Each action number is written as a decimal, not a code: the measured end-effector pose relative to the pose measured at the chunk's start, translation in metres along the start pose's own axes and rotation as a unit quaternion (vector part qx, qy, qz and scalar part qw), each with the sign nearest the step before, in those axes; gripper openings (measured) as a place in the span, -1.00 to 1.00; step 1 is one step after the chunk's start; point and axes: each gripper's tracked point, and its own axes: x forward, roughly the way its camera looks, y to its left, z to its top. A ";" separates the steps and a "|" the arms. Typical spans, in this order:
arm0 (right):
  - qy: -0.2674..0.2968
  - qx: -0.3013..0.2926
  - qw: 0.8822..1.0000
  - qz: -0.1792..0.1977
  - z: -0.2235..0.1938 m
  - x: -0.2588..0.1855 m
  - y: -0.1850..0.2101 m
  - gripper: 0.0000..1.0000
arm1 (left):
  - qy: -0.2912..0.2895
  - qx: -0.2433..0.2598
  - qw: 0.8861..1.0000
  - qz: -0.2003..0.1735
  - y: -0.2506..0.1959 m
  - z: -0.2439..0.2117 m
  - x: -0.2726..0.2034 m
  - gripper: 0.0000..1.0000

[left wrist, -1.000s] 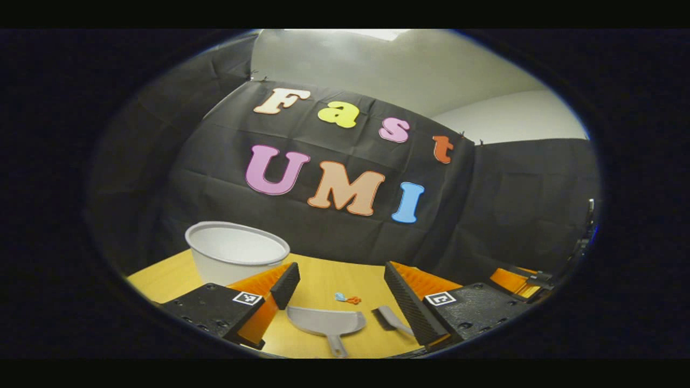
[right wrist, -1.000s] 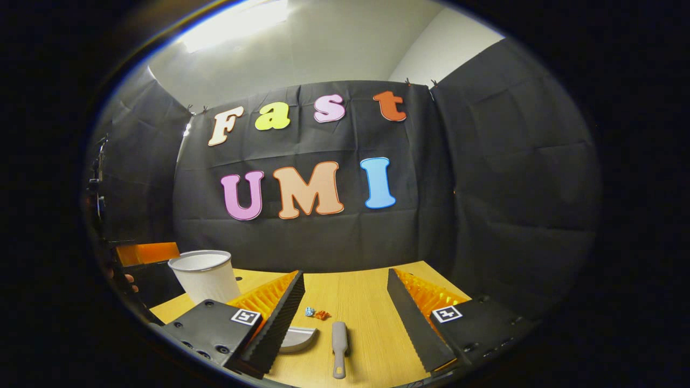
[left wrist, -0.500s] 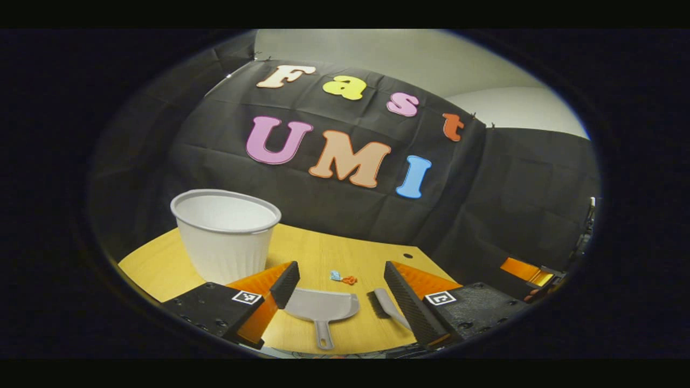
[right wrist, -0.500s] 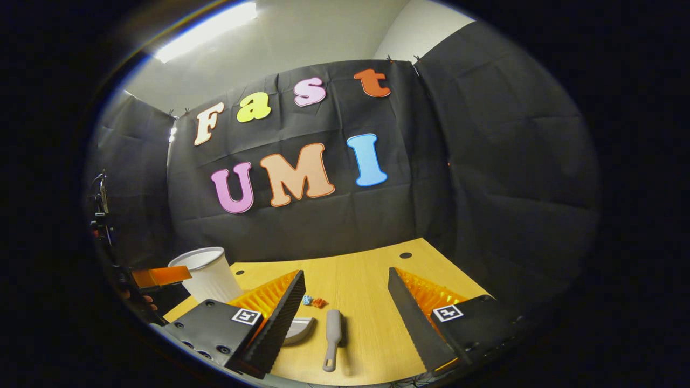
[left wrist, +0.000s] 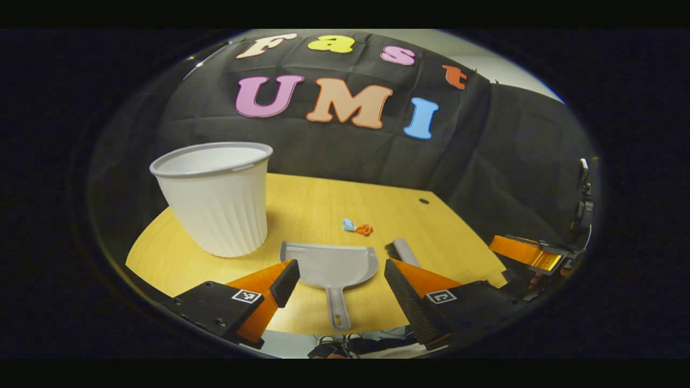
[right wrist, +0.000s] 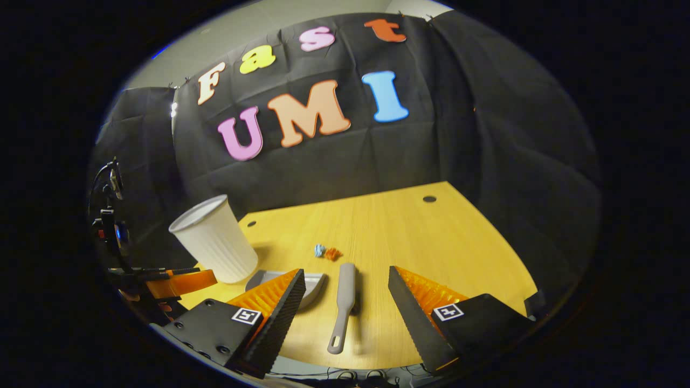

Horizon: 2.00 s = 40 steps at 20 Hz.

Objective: Pick up the small broom and dustpan from the desktop, sweep the trash into the dustpan with the broom, and then empty the trash into the garbage bin.

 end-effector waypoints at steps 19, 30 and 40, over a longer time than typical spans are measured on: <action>0.341 -0.073 0.937 -0.038 -0.113 0.105 0.004 1.00 | 0.316 0.033 0.946 0.063 0.021 -0.131 0.071 0.92; 0.393 -0.028 0.919 -0.016 -0.128 0.128 0.011 -0.36 | 0.339 0.070 0.936 0.062 0.035 -0.146 0.080 -0.31; 0.325 0.025 0.943 0.066 -0.086 0.123 0.022 -0.45 | 0.273 0.059 0.960 0.020 0.044 -0.103 0.068 -0.41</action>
